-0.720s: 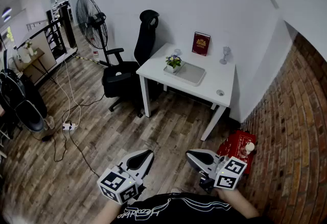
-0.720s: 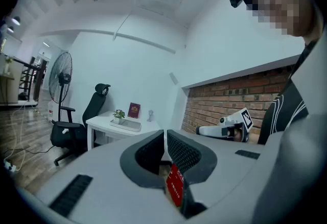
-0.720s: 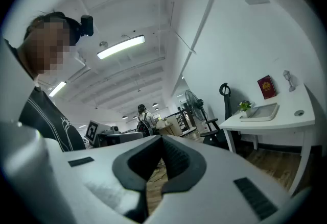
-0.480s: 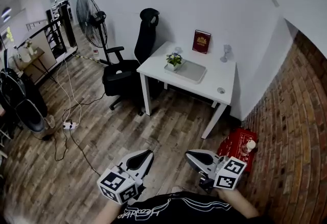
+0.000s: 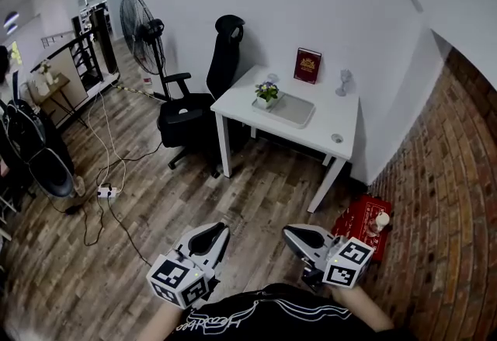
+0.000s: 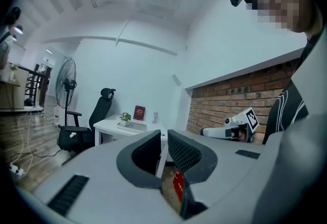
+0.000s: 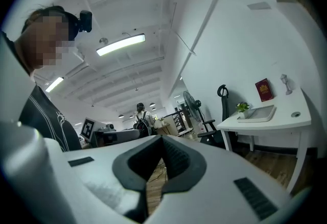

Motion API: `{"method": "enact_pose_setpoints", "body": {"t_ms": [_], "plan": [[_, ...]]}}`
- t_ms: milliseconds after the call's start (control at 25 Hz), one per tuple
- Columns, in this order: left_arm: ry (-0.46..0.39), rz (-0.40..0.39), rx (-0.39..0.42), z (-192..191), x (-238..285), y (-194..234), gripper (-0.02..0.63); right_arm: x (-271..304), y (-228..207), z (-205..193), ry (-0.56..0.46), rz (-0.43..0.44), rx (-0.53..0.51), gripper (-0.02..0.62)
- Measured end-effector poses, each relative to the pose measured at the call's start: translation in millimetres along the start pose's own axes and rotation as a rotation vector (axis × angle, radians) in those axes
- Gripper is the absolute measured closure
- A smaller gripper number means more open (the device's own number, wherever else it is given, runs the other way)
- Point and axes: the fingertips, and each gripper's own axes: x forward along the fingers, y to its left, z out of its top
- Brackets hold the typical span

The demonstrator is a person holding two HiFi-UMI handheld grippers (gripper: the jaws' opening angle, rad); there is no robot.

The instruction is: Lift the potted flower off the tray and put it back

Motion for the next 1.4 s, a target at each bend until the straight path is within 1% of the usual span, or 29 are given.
{"method": "enact_pose_setpoints", "body": {"t_ms": [80,120,200,320,480,600,680,760,920,1080,1280,1400], "plan": [[0.004,0.005,-0.003,-1,1,4,0.557,0,1,0,0.003,0.002,-0.001,0.592],[0.005,0.003,-0.007,-2,3,6,0.54,-1,0,-1,0.005,0.0,-0.001,0.592],[0.008,-0.006,-0.018,-2,9,9,0.448,-2,-4,-1,0.007,-0.008,0.001,0.592],[0.014,-0.009,-0.017,-3,20,13,0.376,-3,-17,-1,0.003,-0.021,0.015,0.592],[0.034,-0.022,0.001,-6,34,22,0.33,11,-32,-4,0.001,-0.009,0.04,0.592],[0.055,-0.01,0.033,-6,48,36,0.293,26,-44,0,-0.008,0.007,0.047,0.592],[0.065,0.008,0.051,-6,60,49,0.282,36,-58,4,-0.017,0.011,0.053,0.592],[0.071,0.018,0.049,-8,76,64,0.276,45,-77,5,-0.022,0.01,0.061,0.592],[0.091,0.002,0.006,-14,112,97,0.275,72,-121,3,-0.017,0.004,0.093,0.592],[0.117,0.008,-0.03,-12,161,140,0.275,110,-176,14,-0.003,0.003,0.119,0.592],[0.122,0.017,-0.046,5,236,200,0.273,161,-250,38,0.039,0.0,0.122,0.592],[0.129,0.005,-0.036,23,284,229,0.272,189,-293,61,0.045,-0.003,0.117,0.592]]}}
